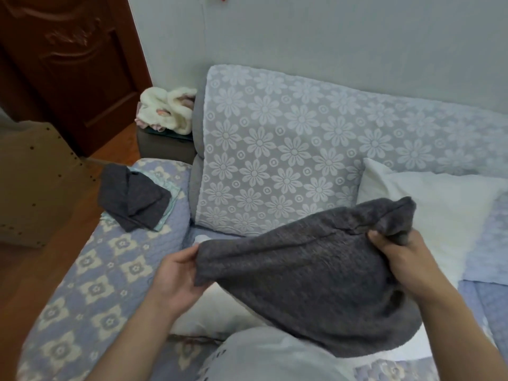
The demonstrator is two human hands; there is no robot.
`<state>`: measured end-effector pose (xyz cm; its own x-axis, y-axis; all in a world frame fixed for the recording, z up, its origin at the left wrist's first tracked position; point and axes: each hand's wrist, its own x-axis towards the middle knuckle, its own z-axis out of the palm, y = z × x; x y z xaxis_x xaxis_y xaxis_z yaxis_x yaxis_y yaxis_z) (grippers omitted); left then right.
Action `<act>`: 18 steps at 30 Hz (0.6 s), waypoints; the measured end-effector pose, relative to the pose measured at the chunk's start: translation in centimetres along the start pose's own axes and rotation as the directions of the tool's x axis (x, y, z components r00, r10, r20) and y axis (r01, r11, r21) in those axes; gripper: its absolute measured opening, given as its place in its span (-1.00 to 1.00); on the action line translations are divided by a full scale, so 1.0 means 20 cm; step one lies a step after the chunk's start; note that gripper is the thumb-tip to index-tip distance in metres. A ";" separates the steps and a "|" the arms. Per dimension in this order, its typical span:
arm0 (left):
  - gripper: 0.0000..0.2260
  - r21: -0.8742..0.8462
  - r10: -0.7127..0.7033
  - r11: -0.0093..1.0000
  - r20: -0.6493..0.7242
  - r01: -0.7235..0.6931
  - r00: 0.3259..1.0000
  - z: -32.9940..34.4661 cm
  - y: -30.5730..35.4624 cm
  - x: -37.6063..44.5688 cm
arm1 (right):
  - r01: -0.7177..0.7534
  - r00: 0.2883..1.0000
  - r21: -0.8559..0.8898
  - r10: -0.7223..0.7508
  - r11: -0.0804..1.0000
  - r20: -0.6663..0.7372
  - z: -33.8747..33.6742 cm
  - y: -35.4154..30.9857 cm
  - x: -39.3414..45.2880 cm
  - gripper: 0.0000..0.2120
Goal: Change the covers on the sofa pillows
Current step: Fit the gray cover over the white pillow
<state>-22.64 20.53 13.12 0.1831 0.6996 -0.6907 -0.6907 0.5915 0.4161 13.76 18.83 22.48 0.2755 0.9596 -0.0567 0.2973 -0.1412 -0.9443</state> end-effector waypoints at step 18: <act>-0.67 -0.003 0.301 0.950 0.263 -0.311 0.917 0.78 0.16 -0.38 | 0.005 0.960 -0.068 -0.024 0.998 -0.279 0.12 -0.18 0.35 -0.77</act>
<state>-15.35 23.31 28.90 0.1442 0.9247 -0.3524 -0.7155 0.3434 0.6084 12.49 26.62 24.71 0.5119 0.8570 0.0588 0.3607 -0.1523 -0.9202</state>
